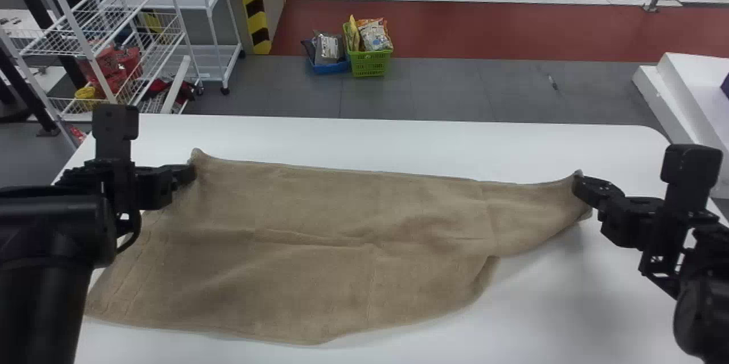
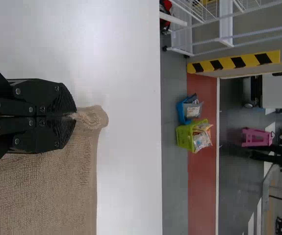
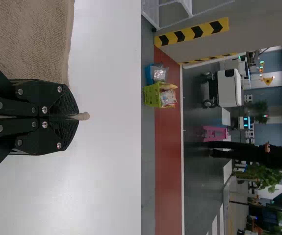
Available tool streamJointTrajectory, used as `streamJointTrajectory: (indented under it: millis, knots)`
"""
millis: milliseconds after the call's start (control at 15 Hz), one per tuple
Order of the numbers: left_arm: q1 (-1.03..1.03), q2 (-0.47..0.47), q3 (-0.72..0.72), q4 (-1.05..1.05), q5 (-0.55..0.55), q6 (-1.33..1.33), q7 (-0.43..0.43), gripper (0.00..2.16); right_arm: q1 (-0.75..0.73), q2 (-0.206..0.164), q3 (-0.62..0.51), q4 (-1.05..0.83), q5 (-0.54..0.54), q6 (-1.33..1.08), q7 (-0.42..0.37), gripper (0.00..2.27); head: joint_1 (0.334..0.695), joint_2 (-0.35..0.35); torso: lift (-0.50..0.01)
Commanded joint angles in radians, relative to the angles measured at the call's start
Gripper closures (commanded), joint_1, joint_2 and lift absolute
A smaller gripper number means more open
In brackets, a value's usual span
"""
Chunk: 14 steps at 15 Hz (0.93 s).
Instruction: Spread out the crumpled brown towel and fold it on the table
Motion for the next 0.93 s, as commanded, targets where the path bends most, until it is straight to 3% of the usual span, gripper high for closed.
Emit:
streamJointTrajectory:
  millis: [0,533,867]
  knots:
    - [0.057,-0.003,0.03,-0.14,0.025,0.106,-0.007,1.3,0.025,0.0,-0.012,-0.076,-0.013,0.039,0.006,1.48,0.695,-0.001,-0.127]
    - [0.221,-0.007,0.227,-0.548,0.196,0.462,-0.04,1.3,0.124,0.0,-0.082,-0.423,-0.085,0.263,0.089,1.48,0.695,0.022,-0.127]
    - [0.33,-0.017,0.425,-0.918,0.453,0.798,-0.039,1.3,0.242,0.003,-0.137,-0.691,-0.171,0.379,0.121,1.48,0.695,0.039,-0.127]
